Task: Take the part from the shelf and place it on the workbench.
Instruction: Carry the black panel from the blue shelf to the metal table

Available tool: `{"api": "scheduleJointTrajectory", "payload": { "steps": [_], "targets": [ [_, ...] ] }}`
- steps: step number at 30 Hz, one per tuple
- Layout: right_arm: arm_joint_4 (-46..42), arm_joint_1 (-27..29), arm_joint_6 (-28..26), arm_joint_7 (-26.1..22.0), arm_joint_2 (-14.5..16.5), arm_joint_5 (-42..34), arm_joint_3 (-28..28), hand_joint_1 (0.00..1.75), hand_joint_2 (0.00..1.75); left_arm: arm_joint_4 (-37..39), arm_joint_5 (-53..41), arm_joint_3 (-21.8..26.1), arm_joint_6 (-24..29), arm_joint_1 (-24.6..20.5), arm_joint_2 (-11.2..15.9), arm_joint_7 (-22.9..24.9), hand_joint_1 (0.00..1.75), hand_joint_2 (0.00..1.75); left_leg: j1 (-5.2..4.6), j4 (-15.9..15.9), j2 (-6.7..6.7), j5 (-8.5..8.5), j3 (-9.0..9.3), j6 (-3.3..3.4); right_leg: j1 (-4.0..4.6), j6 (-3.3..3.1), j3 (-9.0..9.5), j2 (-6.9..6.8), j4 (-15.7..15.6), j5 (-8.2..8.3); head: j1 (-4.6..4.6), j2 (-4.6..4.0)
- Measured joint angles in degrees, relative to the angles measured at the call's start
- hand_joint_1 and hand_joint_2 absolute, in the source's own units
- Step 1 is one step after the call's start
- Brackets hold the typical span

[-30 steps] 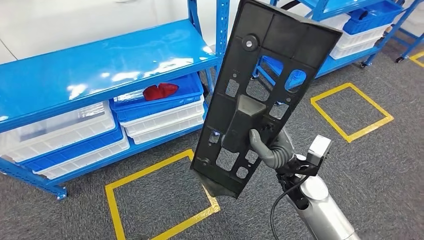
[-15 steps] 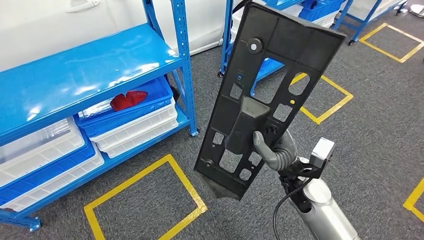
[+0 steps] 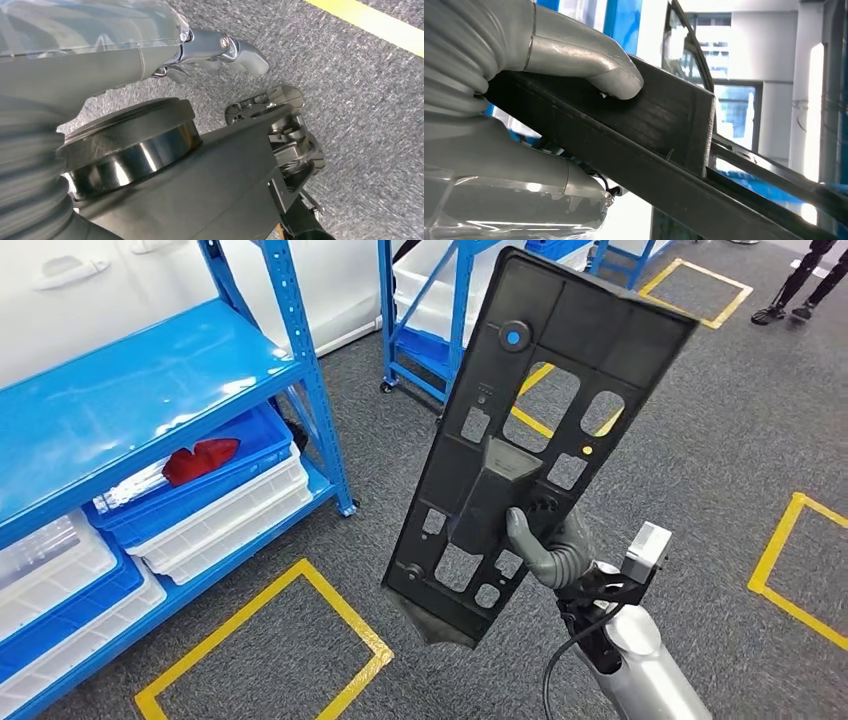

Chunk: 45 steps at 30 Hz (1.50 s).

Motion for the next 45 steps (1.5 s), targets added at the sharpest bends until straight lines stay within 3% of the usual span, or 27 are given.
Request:
{"api": "scheduleJointTrajectory", "payload": {
  "steps": [1, 3, 5, 7, 8, 9, 10, 12, 13, 15, 17, 19, 21, 22, 24, 26, 27, 29, 30, 32, 34, 36, 38, 39, 41, 43, 45],
  "targets": [
    [0.0, 0.03, -0.02, 0.01, 0.0, -0.03, -0.1, 1.75, 1.75, 0.01, -0.03, -0.01, -0.01, -0.07, 0.0, 0.06, 0.0, 1.75, -0.01, -0.02, 0.45, -0.1, 0.09, -0.32, -0.1, -0.38, -0.1, 0.66, -0.06, 0.11, -0.01, 0.0],
    [-0.04, 0.01, -0.04, -0.01, 0.0, -0.15, -0.3, 1.75, 1.75, 0.01, -0.11, -0.02, -0.04, -0.29, 0.0, 0.27, 0.0, 1.75, 0.17, 1.29, -0.87, -1.27, -0.24, -0.99, -0.38, -1.07, -0.1, 1.83, -0.36, 0.41, -0.01, 0.0],
    [-0.08, -0.16, -0.01, -0.05, -0.03, -0.33, -0.37, 1.75, 1.75, 0.0, -0.25, -0.04, -0.08, -0.31, 0.05, 0.63, 0.0, 1.75, 0.39, 6.73, -3.66, -4.59, -2.53, -1.4, -0.57, -1.66, -0.07, 2.89, -0.54, 0.62, -0.01, 0.0],
    [0.01, -0.23, 0.06, -0.06, -0.07, -0.46, -0.35, 1.75, 1.75, 0.0, -0.23, -0.05, 0.0, -0.07, 0.16, 1.21, 0.0, 1.75, 0.41, 14.34, -4.84, -7.87, -6.0, -1.55, -0.5, -1.96, -0.16, 4.17, -0.51, 0.67, -0.01, 0.01],
    [0.08, -0.23, 0.09, -0.06, -0.09, -0.49, -0.33, 1.75, 1.75, 0.0, -0.09, -0.04, 0.08, 0.06, 0.24, 1.49, 0.0, 1.75, 0.41, 16.49, -5.04, -8.21, -7.06, -1.57, -0.47, -1.99, -0.19, 4.92, -0.46, 0.7, -0.01, 0.01],
    [0.15, -0.26, 0.12, -0.06, -0.09, -0.51, -0.32, 1.75, 1.75, 0.0, 0.1, -0.03, 0.17, 0.13, 0.32, 1.69, 0.0, 1.75, 0.42, 16.29, -5.16, -7.3, -7.05, -1.52, -0.46, -1.97, -0.19, 5.71, -0.37, 0.71, -0.01, 0.0],
    [0.2, -0.36, 0.13, -0.06, -0.09, -0.52, -0.31, 1.75, 1.75, 0.0, 0.26, -0.01, 0.24, 0.17, 0.43, 1.83, 0.0, 1.75, 0.46, 13.83, -5.41, -5.4, -6.0, -1.4, -0.47, -1.91, -0.19, 6.51, -0.23, 0.69, -0.01, 0.0],
    [0.32, -0.83, 0.27, -0.07, -0.09, -0.58, -0.3, 1.75, 1.75, 0.0, 0.31, 0.0, 0.29, 0.25, 0.7, 2.1, 0.0, 1.75, 0.66, 6.02, -7.56, -1.51, -2.58, -0.98, -0.44, -1.6, -0.32, 7.97, 0.22, 0.57, 0.0, 0.0],
    [0.46, -1.17, 0.36, -0.06, -0.09, -0.62, -0.3, 1.75, 1.75, 0.0, 0.31, 0.0, 0.3, 0.34, 0.85, 2.23, 0.0, 1.75, 0.79, 3.13, -8.81, -0.53, -1.33, -0.8, -0.44, -1.3, -0.55, 8.67, 0.45, 0.56, -0.01, 0.0],
    [0.76, -1.62, 0.47, -0.12, -0.09, -0.74, -0.31, 1.75, 1.75, 0.0, 0.4, 0.02, 0.35, 0.55, 1.17, 2.63, 0.0, 1.75, 0.79, 1.15, -10.12, -0.43, -0.55, -0.45, -0.63, -0.51, -1.1, 9.87, 0.62, 0.74, 0.0, 0.01],
    [0.92, -1.56, 0.38, -0.44, 0.0, -0.89, -0.4, 1.75, 1.75, -0.01, 0.44, 0.04, 0.4, 0.61, 1.41, 3.28, 0.0, 1.75, 0.8, 0.65, -8.93, -0.03, -0.41, 0.15, -0.83, 0.26, -1.41, 10.49, 0.51, 0.96, 0.0, 0.01],
    [0.96, -1.49, 0.16, -0.93, 0.24, -0.98, -0.61, 1.75, 1.75, -0.02, 0.29, 0.04, 0.3, 0.59, 1.61, 3.88, 0.0, 1.75, 1.03, -0.06, -7.53, 0.45, -0.21, 0.86, -0.65, 0.81, -2.57, 8.37, 2.74, -0.55, 0.01, 0.01],
    [0.97, -1.49, 0.03, -1.23, 0.54, -1.0, -0.74, 1.75, 1.75, -0.02, 0.2, 0.04, 0.16, 0.75, 1.78, 4.14, 0.0, 1.75, 0.96, -0.31, -6.1, 0.55, -0.18, 1.2, -0.64, 1.23, -5.74, 5.25, 9.45, -4.1, 0.01, 0.01],
    [0.98, -1.42, 0.03, -1.27, 0.62, -0.99, -0.74, 1.75, 1.75, -0.02, 0.2, 0.04, 0.13, 0.88, 1.87, 4.19, 0.0, 1.75, 0.87, -0.3, -5.37, 0.51, -0.2, 1.24, -0.76, 1.43, -7.53, 4.53, 13.22, -5.61, 0.01, 0.01],
    [1.03, -1.19, 0.03, -1.31, 0.68, -0.99, -0.74, 1.75, 1.75, -0.03, 0.2, 0.04, 0.09, 0.99, 2.06, 4.21, 0.0, 1.75, 0.77, -0.27, -3.91, 0.39, -0.2, 1.24, -0.95, 1.61, -8.78, 3.99, 15.98, -5.71, 0.01, 0.01],
    [1.03, -1.13, 0.01, -1.34, 0.68, -0.99, -0.74, 1.75, 1.75, -0.03, 0.17, 0.04, 0.07, 0.91, 2.17, 4.19, 0.0, 1.75, 0.72, -0.26, -2.64, 0.21, 0.01, 1.07, -0.98, 1.45, -5.61, 2.96, 10.23, -2.33, 0.01, 0.01],
    [1.01, -1.19, -0.02, -1.38, 0.68, -0.99, -0.75, 1.75, 1.75, -0.03, 0.14, 0.04, 0.07, 0.86, 2.19, 4.16, 0.0, 1.75, 0.6, -0.25, -2.11, 0.07, 0.17, 0.89, -0.75, 1.21, -3.31, 1.46, 5.99, -0.88, 0.01, 0.01],
    [0.92, -1.26, -0.17, -1.53, 0.7, -0.96, -0.78, 1.75, 1.75, -0.02, 0.01, 0.04, 0.06, 0.8, 2.21, 4.11, 0.0, 1.75, 0.24, -0.17, -1.1, -0.26, 0.4, 0.43, -0.16, 0.41, -0.6, -0.67, 0.61, 0.44, 0.01, 0.01],
    [0.87, -1.24, -0.26, -1.65, 0.71, -0.93, -0.81, 1.75, 1.75, -0.02, -0.06, 0.03, 0.04, 0.78, 2.22, 4.13, 0.0, 1.75, 0.09, -0.15, -0.54, -0.4, 0.48, 0.15, 0.13, 0.03, -0.41, -0.89, -0.11, 0.3, 0.01, 0.01],
    [0.72, -0.88, -0.37, -1.93, 0.72, -0.83, -1.02, 1.75, 1.75, -0.02, -0.3, -0.06, -0.03, 0.59, 2.28, 4.38, 0.0, 1.75, 0.02, -0.13, 0.46, -0.74, 0.65, -0.44, 0.08, -0.67, -0.56, 0.5, -0.28, 0.48, 0.0, 0.01],
    [0.36, -0.5, -0.37, -2.24, 0.71, -0.73, -1.25, 1.75, 1.75, -0.02, -0.48, -0.25, -0.13, 0.3, 2.34, 4.64, 0.0, 1.75, 0.21, 1.84, -1.17, -2.32, 0.05, -1.09, -0.28, -1.35, -0.41, 1.72, -0.69, 0.79, -0.01, 0.01],
    [0.07, -0.33, -0.27, -2.45, 0.62, -0.66, -1.31, 1.75, 1.75, -0.02, -0.54, -0.37, -0.19, 0.18, 2.42, 4.75, 0.0, 1.75, 0.46, 8.39, -4.05, -5.85, -2.8, -1.54, -0.47, -1.8, -0.31, 2.93, -0.85, 0.94, -0.01, 0.01],
    [0.06, -0.18, -0.19, -2.52, 0.53, -0.61, -1.31, 1.75, 1.75, -0.02, -0.52, -0.4, -0.21, 0.2, 2.52, 4.78, 0.0, 1.75, 0.5, 15.55, -5.02, -8.38, -6.29, -1.76, -0.46, -1.94, -0.32, 4.43, -0.76, 0.94, -0.01, 0.01],
    [0.07, -0.11, -0.17, -2.56, 0.54, -0.6, -1.31, 1.75, 1.75, -0.02, -0.52, -0.42, -0.21, 0.13, 2.57, 4.8, 0.0, 1.75, 0.51, 16.73, -5.13, -8.11, -7.01, -1.8, -0.46, -1.93, -0.32, 5.23, -0.67, 0.92, -0.01, 0.01],
    [0.05, -0.08, -0.17, -2.62, 0.54, -0.6, -1.31, 1.75, 1.75, -0.03, -0.53, -0.47, -0.2, -0.06, 2.64, 4.84, 0.0, 1.75, 0.66, 11.91, -5.65, -4.29, -5.15, -1.69, -0.51, -1.76, -0.27, 6.84, -0.35, 0.81, -0.01, 0.01],
    [0.04, -0.13, -0.17, -2.68, 0.53, -0.6, -1.31, 1.75, 1.75, -0.03, -0.54, -0.5, -0.2, -0.1, 2.73, 4.86, 0.0, 1.75, 1.01, 4.33, -7.99, -0.94, -1.95, -1.38, -0.52, -1.31, -0.48, 8.31, 0.23, 0.6, 0.01, 0.01],
    [0.02, -0.16, -0.17, -2.7, 0.52, -0.58, -1.31, 1.75, 1.75, -0.03, -0.56, -0.52, -0.2, -0.12, 2.8, 4.88, 0.0, 1.75, 1.09, 1.31, -9.6, -0.4, -0.71, -0.97, -0.58, -0.61, -0.99, 9.46, 0.57, 0.64, 0.01, 0.01]
  ]
}}
